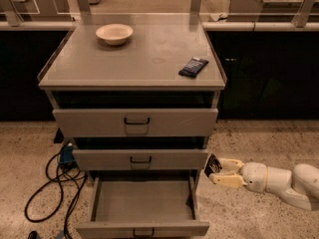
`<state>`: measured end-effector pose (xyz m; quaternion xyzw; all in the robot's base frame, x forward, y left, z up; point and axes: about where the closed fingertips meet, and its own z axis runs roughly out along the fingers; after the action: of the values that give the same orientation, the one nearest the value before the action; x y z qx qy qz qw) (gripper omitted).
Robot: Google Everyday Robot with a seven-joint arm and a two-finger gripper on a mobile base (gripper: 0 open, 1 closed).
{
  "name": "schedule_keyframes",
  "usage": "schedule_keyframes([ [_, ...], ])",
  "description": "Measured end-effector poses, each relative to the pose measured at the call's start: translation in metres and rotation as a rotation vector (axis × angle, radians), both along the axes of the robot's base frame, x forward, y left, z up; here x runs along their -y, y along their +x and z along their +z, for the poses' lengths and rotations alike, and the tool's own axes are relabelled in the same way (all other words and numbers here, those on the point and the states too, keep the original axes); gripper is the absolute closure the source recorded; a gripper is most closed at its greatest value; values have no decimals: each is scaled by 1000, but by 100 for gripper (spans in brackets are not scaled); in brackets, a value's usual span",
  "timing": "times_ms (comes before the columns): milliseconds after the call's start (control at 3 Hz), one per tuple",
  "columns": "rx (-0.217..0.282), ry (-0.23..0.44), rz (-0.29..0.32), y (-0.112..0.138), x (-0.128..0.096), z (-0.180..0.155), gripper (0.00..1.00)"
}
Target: Place rxbar chocolate into bottom drawer
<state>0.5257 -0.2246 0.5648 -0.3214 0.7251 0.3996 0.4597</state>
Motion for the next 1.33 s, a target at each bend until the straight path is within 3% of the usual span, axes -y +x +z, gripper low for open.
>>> schedule_keyframes([
  [333,6,-11,3,0,-2,3,100],
  [667,26,-67,-5,1,-6,-7,100],
  [1000,93,-168,-2,-17,-37,-59,100],
  [1333,125,-230,-37,-5,-33,-69,100],
])
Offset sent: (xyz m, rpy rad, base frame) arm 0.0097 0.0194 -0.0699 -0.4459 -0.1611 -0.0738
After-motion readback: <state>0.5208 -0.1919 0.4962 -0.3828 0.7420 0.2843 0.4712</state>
